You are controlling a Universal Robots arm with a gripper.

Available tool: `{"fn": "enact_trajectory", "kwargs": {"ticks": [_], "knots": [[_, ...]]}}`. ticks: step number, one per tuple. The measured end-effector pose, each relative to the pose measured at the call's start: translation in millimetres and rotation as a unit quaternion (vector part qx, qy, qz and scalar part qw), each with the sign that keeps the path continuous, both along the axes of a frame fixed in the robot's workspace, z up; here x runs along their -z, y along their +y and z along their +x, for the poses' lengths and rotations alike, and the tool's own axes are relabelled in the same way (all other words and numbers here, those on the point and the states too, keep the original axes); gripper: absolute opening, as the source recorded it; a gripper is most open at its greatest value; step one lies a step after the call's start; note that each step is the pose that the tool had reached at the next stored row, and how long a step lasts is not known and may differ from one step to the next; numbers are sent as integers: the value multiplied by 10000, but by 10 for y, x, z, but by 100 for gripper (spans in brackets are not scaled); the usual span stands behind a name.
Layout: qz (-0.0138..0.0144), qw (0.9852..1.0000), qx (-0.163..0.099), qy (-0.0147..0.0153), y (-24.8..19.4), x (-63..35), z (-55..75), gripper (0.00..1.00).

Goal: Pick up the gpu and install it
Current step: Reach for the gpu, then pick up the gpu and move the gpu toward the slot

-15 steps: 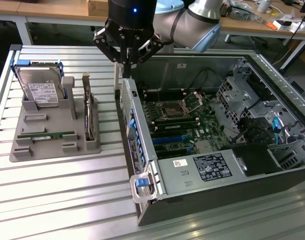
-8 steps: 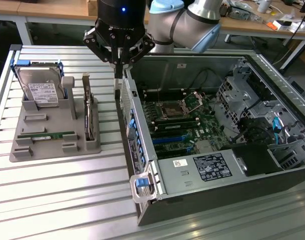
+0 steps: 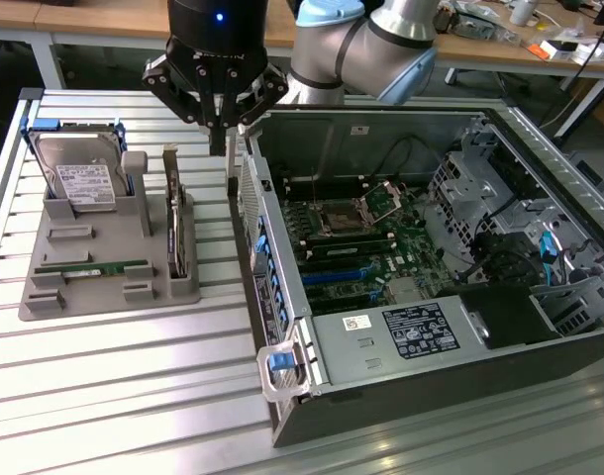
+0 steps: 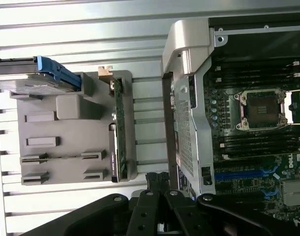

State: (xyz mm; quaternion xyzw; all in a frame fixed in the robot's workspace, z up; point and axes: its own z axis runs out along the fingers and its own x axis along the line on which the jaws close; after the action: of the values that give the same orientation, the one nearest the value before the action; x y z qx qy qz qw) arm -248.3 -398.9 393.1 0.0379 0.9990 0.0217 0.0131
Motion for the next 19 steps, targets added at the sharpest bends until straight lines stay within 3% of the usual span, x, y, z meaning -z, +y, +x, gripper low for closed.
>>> {"fn": "enact_trajectory", "kwargs": {"ticks": [5, 19], "knots": [[0, 10000, 0, 0, 0, 0, -133, 11], [0, 10000, 0, 0, 0, 0, -140, 11]]}}
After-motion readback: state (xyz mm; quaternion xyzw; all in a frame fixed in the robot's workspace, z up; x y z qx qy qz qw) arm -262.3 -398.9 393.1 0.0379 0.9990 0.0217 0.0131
